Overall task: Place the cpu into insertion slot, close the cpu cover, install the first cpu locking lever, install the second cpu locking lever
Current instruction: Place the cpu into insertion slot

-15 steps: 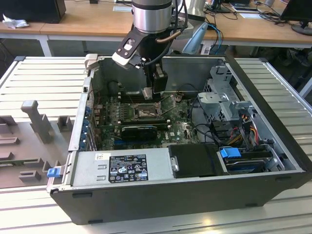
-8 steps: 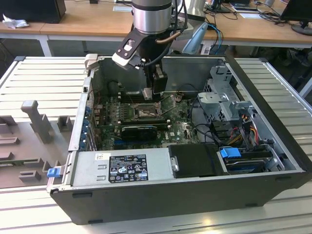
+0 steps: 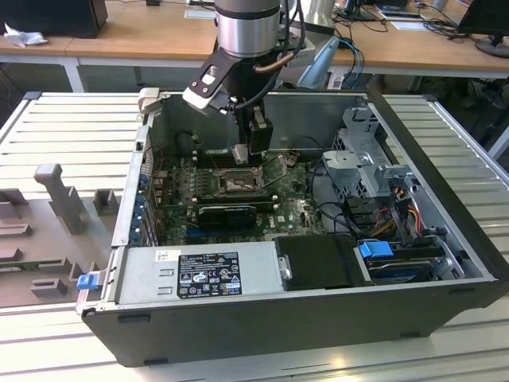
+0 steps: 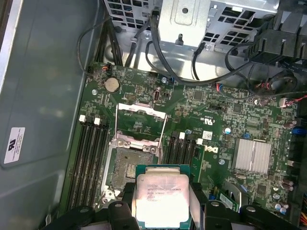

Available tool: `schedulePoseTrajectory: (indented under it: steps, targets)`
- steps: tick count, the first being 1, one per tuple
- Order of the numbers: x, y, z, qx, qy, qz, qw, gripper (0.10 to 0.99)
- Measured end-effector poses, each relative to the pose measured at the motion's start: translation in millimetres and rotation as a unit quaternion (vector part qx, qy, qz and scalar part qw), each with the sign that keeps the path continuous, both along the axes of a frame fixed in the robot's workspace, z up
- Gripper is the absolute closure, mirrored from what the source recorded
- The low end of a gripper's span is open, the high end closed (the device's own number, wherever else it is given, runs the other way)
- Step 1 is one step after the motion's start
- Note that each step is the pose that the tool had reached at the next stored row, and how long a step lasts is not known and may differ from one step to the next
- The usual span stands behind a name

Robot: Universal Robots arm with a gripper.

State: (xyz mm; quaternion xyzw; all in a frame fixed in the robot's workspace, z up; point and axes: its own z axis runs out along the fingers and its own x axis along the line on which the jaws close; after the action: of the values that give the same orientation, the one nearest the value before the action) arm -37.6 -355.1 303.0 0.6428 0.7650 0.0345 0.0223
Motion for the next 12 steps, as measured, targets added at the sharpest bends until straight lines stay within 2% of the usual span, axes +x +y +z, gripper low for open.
schedulePoseTrajectory:
  steps: [12]
  targets:
    - [0.0,0.0,-1.8,0.0,0.0,-0.004,1.0,0.557]
